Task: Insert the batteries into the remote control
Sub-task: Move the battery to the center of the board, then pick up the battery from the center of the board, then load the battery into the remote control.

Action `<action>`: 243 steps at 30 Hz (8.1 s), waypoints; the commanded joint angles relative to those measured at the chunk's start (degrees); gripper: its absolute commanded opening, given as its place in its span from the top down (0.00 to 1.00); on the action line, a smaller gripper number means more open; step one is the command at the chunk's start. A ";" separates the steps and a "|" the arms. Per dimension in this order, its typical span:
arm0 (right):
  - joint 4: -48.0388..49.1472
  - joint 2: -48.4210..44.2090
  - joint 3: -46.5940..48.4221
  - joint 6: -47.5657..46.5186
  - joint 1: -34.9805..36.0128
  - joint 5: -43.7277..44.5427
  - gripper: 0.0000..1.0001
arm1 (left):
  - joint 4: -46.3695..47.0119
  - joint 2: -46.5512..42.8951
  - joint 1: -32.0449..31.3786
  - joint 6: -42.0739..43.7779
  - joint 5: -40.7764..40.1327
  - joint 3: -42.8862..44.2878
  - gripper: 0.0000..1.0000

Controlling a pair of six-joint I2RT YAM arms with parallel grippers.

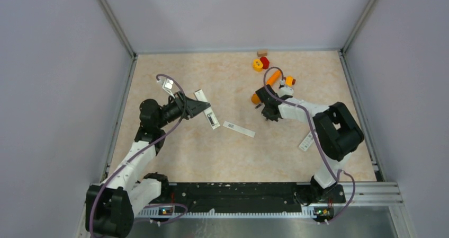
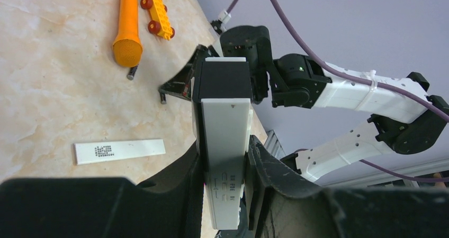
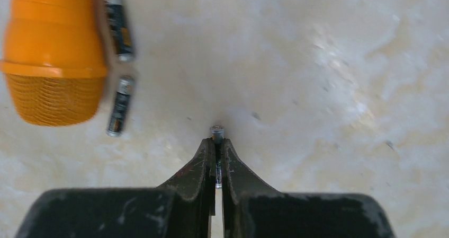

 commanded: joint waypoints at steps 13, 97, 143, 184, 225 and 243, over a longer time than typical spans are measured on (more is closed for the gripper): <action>-1.78 -16.43 -19.51 33.80 2.38 -2.25 1.00 | 1.26 -2.17 0.25 0.77 -0.38 -0.65 1.00; 3.81 -16.24 6.30 -65.76 -1.40 -49.24 1.00 | -2.63 3.87 2.84 -1.08 -0.58 5.40 1.00; -20.00 -8.90 31.30 -34.94 17.72 -41.04 1.00 | 15.35 15.27 -2.39 -16.34 -1.62 2.06 1.00; -6.17 -18.65 25.53 -29.00 18.24 -33.25 0.53 | 21.05 17.09 -1.54 -27.96 2.56 2.00 1.00; 42.16 -35.67 -10.71 -1.55 18.20 -32.76 0.35 | 31.66 13.32 -0.54 -56.81 -1.80 -0.34 1.00; 39.15 -32.97 -9.09 1.92 18.20 -30.66 0.48 | 27.19 9.47 -0.54 -49.69 -0.31 2.27 1.00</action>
